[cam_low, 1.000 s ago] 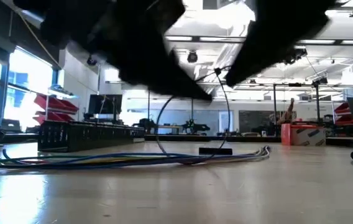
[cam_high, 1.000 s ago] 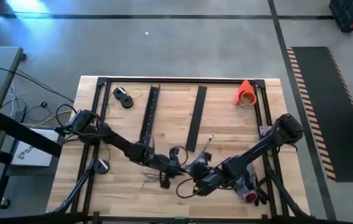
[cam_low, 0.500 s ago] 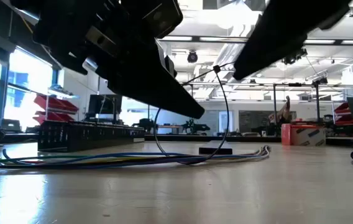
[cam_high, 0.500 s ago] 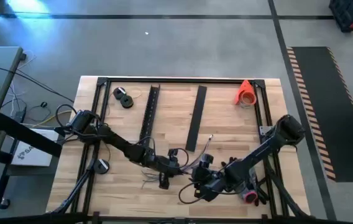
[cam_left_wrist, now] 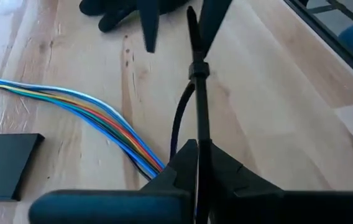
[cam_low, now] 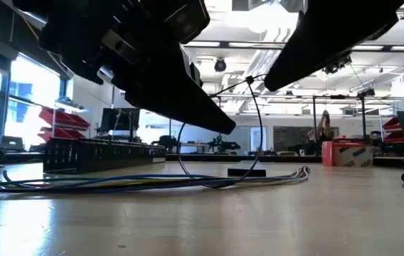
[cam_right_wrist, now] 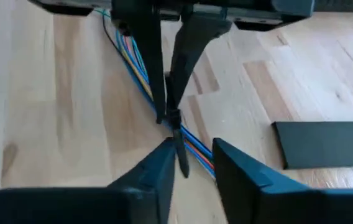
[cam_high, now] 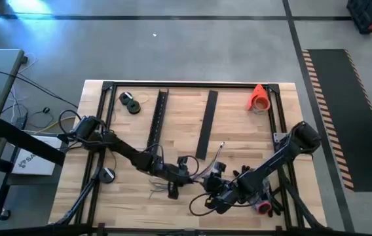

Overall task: Ziptie cables
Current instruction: Wrap the cable wires using zip tie

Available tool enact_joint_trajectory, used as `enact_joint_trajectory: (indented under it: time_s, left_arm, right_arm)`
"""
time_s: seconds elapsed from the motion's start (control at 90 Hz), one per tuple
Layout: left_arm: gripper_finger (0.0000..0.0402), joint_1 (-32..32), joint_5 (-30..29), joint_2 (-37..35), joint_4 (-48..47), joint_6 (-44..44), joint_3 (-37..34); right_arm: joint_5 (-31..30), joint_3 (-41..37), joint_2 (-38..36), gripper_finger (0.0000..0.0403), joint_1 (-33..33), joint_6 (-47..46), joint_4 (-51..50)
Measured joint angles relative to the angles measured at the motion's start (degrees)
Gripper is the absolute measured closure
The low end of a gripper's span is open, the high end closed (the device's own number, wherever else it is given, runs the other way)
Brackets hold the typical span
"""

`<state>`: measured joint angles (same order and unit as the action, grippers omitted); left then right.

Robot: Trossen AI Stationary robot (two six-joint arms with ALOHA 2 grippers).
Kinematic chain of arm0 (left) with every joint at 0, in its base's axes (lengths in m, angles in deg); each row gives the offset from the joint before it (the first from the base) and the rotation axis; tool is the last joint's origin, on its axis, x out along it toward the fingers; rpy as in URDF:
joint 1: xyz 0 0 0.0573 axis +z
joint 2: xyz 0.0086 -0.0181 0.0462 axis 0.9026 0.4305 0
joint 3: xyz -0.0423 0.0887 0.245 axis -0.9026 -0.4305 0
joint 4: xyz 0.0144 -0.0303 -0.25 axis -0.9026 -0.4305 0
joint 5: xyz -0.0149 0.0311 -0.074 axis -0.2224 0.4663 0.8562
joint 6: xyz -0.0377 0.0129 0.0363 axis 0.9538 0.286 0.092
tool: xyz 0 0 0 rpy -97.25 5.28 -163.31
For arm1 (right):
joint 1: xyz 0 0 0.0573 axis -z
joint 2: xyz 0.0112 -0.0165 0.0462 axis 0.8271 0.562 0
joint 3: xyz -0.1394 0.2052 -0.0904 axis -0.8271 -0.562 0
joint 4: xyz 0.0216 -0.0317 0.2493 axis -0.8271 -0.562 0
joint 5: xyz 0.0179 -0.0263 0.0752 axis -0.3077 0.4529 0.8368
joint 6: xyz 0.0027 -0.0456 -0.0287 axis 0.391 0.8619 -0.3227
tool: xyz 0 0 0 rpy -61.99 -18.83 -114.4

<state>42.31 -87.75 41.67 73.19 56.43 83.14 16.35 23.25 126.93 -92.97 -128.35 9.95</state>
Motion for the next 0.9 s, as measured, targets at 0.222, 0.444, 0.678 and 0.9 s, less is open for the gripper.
enact_joint_trajectory:
  time_s: [0.222, 0.444, 0.678, 0.9]
  left_arm:
    - [0.0397, 0.1, -0.7, -0.2, 0.0, 1.3, 0.0]
    - [0.0329, 0.1, -0.5, -2.6, 0.2, -1.7, 0.0]
    - [0.0258, 0.2, -0.1, -3.0, 3.6, -9.6, 0.0]
    - [0.0251, 1.5, 1.9, -2.8, 7.2, -13.5, 0.1]
  right_arm:
    - [0.3, 0.0, 0.0, 0.0397, 0.0, 0.2, 0.6]
    - [1.5, 0.0, 0.0, 0.0401, 0.0, -11.6, 0.1]
    - [0.9, 0.0, 0.0, 0.0402, -0.1, -16.7, 0.0]
    - [0.8, 0.0, 0.0, 0.0403, -0.1, -16.7, 0.0]
